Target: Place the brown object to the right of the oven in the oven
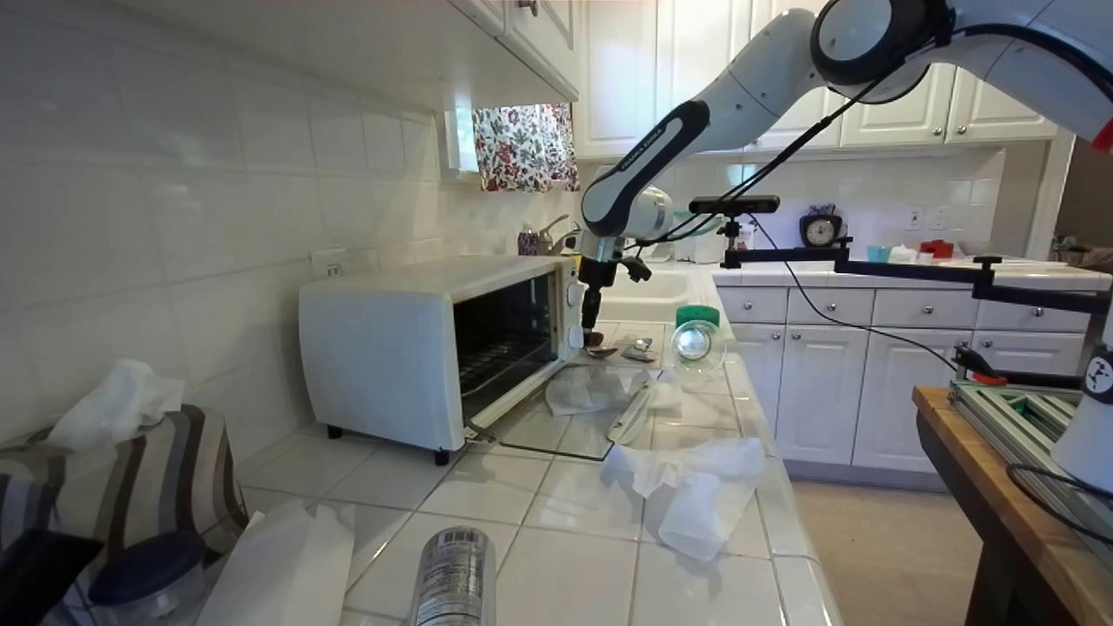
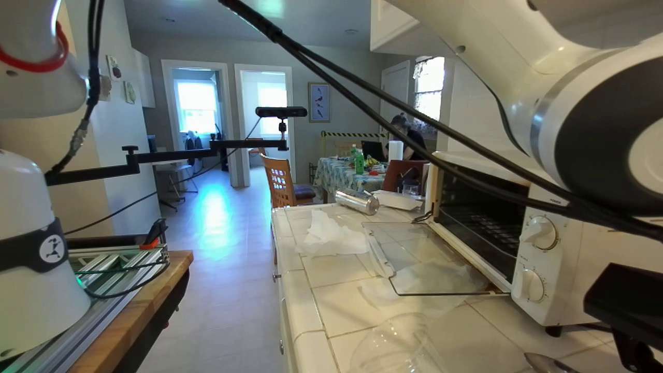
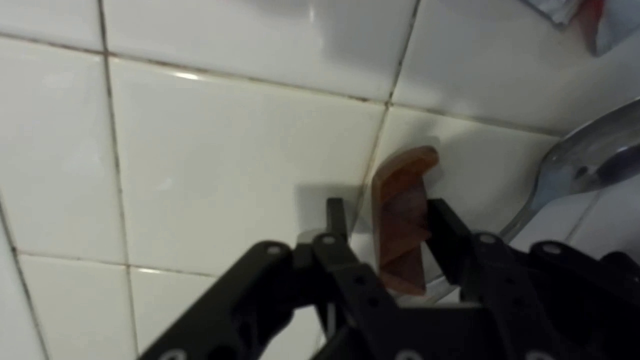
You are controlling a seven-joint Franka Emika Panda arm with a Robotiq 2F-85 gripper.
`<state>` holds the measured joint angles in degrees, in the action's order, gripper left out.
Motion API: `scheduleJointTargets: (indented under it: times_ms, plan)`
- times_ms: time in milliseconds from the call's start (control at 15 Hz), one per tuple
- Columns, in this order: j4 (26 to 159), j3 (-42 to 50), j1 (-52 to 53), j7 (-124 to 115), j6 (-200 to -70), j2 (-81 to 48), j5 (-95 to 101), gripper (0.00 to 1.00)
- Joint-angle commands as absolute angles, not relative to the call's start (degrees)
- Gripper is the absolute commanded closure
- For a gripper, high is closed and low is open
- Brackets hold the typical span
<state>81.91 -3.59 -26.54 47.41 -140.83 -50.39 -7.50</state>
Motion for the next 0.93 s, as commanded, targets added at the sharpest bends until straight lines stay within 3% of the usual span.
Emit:
scheduleJointTargets:
  times_ms: [0, 133, 200, 867]
  plan:
    - [78.9, -4.9, -27.7, 49.6, -139.3, -52.2, -8.4, 0.85]
    - [79.8, -4.2, -26.9, 48.2, -138.6, -51.3, -7.9, 0.97]
    - [81.0, -3.2, -25.9, 47.0, -138.4, -50.3, -7.1, 0.93]
    - [96.1, 3.0, -18.4, 40.5, -133.2, -36.9, 0.0, 0.93]
